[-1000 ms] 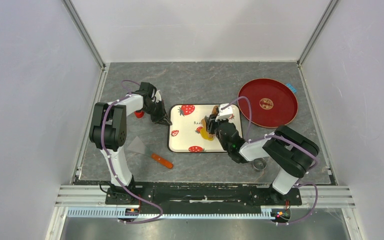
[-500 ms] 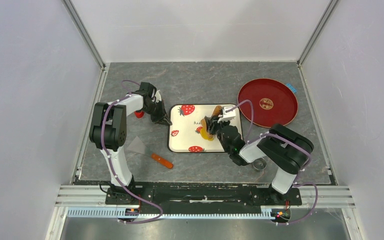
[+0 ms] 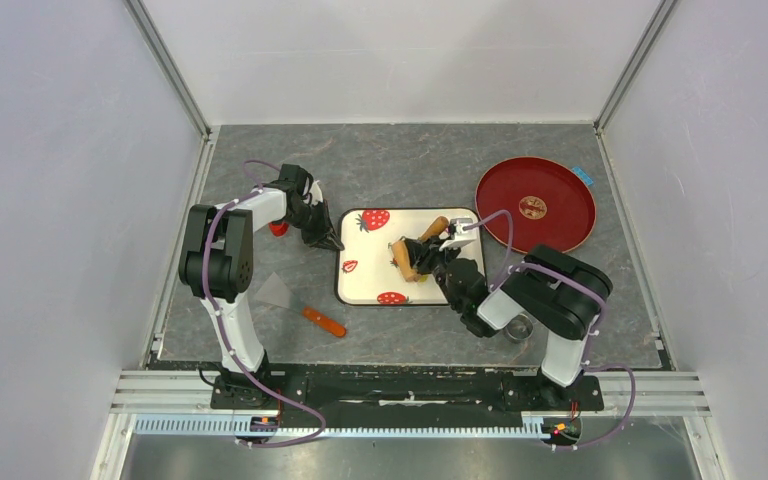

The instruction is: Roll out the dumpling wrappers from the dough

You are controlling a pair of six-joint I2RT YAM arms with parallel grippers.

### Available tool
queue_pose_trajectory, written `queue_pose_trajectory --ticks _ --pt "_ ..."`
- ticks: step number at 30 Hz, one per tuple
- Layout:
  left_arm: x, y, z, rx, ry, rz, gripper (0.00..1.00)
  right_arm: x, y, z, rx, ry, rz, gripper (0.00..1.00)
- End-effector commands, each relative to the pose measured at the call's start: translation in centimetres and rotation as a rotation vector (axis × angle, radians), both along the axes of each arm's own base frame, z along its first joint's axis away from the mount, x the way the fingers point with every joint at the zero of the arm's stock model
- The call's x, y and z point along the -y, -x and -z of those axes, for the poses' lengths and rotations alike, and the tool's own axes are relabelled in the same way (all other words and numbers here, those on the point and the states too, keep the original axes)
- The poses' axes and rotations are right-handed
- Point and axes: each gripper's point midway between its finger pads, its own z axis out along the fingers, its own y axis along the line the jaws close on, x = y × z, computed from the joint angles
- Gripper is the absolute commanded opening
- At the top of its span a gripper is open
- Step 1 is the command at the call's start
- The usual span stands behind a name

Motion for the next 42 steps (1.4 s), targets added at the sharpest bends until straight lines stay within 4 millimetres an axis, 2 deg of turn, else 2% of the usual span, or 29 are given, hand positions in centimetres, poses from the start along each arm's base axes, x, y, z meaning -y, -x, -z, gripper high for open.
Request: queue_pose_trajectory --ticks 1,7,18,23,26,33,35,38,42 --pt "-0.3 0.6 2.4 -0.042 -0.067 0.006 0.02 9.9 11.2 18.5 -0.555 0.623 -0.1 0.0" --pt "-0.3 0.6 2.5 -0.042 -0.068 0.007 0.02 10.4 11.4 19.3 -0.59 0.634 -0.081 0.0" --pt "-0.3 0.6 2.5 -0.042 -0.068 0.006 0.02 10.5 11.4 19.5 -0.601 0.634 -0.079 0.0" --pt "-0.3 0.6 2.4 -0.042 -0.068 0.006 0.02 9.1 10.5 18.3 -0.562 0.617 -0.116 0.0" --pt "-0.4 0.6 2.3 -0.037 -0.074 0.004 0.02 6.6 9.5 16.3 -0.497 0.594 -0.167 0.0" --pt "-0.5 0.5 2.3 -0.038 -0.078 0.006 0.02 -2.9 6.2 7.5 -0.234 0.502 -0.315 0.0" --pt "-0.5 0.5 2.2 -0.037 -0.077 0.006 0.02 -5.1 5.6 5.0 -0.18 0.47 -0.342 0.0" --pt "-0.5 0.5 2.3 -0.039 -0.075 0.007 0.02 -6.8 4.5 1.2 -0.108 0.413 -0.345 0.0" --pt "-0.4 0.5 2.3 -0.038 -0.074 0.007 0.02 -7.0 2.7 -3.0 -0.041 0.373 -0.3 0.0"
